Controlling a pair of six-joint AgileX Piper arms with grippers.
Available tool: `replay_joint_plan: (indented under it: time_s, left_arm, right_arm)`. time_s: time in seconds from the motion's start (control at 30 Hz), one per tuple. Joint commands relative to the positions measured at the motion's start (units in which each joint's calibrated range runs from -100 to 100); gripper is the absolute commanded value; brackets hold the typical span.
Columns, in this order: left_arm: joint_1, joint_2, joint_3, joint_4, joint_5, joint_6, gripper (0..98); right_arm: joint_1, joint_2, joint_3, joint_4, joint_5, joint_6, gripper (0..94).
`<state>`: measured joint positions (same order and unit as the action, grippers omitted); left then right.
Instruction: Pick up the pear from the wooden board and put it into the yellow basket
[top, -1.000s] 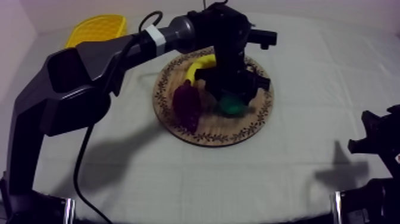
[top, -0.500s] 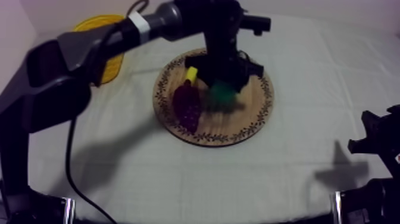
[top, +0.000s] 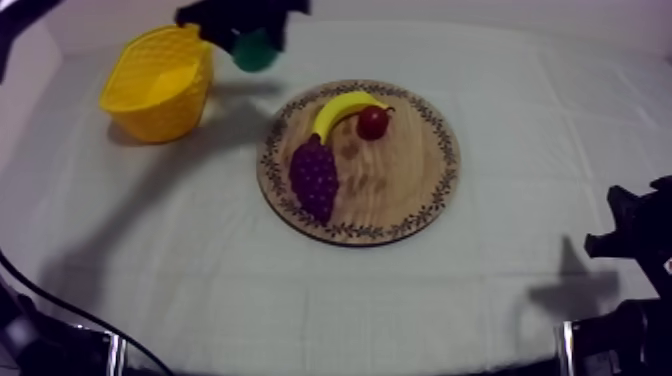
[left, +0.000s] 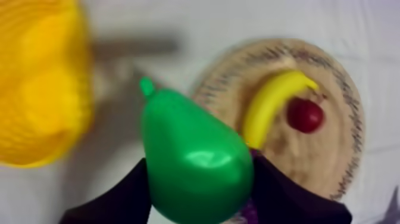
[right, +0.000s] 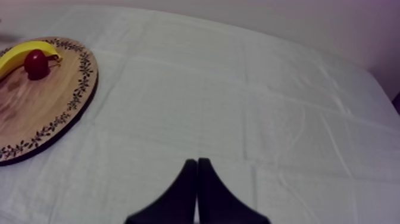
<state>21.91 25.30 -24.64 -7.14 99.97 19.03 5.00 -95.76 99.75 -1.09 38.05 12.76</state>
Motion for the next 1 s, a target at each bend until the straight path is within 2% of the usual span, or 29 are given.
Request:
replay_joint_plan:
  time_s: [0.0, 0.17, 0.4, 0.67, 0.97]
  left_arm:
    - [-4.0, -3.0, 1.5, -0.66, -0.1, -1.0, 49.0]
    - [-8.4, -4.9, 3.7, -2.38, -0.1, -2.7, 49.4]
    - [-13.5, -3.5, 6.2, -3.06, -0.1, -3.2, 49.1]
    - [-16.4, 3.9, 2.6, -2.26, -0.3, -4.2, 48.9]
    - [-18.3, 12.6, 0.0, -0.61, -4.4, -4.9, 50.0]
  right_arm:
    - [0.0, 0.0, 0.0, 0.0, 0.0, 0.0, 0.3]
    - [0.0, 0.0, 0.0, 0.0, 0.0, 0.0, 0.3]
    - [0.0, 0.0, 0.0, 0.0, 0.0, 0.0, 0.3]
    - [0.0, 0.0, 0.0, 0.0, 0.0, 0.0, 0.3]
    - [0.0, 0.0, 0.0, 0.0, 0.0, 0.0, 0.3]
